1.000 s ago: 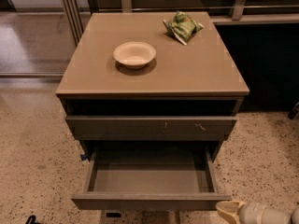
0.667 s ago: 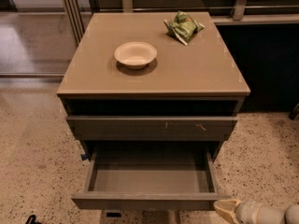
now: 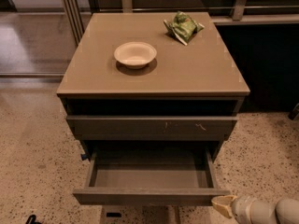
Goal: Close middle drawer
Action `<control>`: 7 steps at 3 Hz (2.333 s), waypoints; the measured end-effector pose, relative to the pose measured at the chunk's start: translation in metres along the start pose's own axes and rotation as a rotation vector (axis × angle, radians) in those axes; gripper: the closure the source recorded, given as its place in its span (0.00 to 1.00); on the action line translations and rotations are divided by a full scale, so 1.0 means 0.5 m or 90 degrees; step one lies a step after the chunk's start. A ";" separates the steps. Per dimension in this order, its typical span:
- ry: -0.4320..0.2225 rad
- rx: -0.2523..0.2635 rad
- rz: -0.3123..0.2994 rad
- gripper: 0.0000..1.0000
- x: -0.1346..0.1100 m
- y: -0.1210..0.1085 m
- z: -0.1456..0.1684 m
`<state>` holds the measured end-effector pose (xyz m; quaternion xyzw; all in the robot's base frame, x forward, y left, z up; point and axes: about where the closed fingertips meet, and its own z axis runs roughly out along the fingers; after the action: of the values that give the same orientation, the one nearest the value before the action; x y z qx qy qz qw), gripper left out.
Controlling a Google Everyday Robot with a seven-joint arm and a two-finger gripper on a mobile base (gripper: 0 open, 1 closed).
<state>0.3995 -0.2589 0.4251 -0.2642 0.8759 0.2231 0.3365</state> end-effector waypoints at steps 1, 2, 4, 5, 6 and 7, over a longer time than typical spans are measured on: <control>0.015 0.007 -0.006 1.00 -0.009 -0.026 0.039; 0.024 0.007 -0.008 1.00 -0.022 -0.055 0.070; 0.016 0.002 -0.041 1.00 -0.097 -0.105 0.124; 0.018 0.003 -0.067 1.00 -0.140 -0.123 0.153; 0.025 0.005 -0.083 1.00 -0.169 -0.138 0.176; 0.040 0.005 -0.096 1.00 -0.188 -0.147 0.202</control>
Offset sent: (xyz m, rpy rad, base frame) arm 0.0671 -0.0039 -0.0316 -0.0531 0.0266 0.0078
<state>0.5518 -0.2281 0.4076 -0.3352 0.8645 0.1853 0.3254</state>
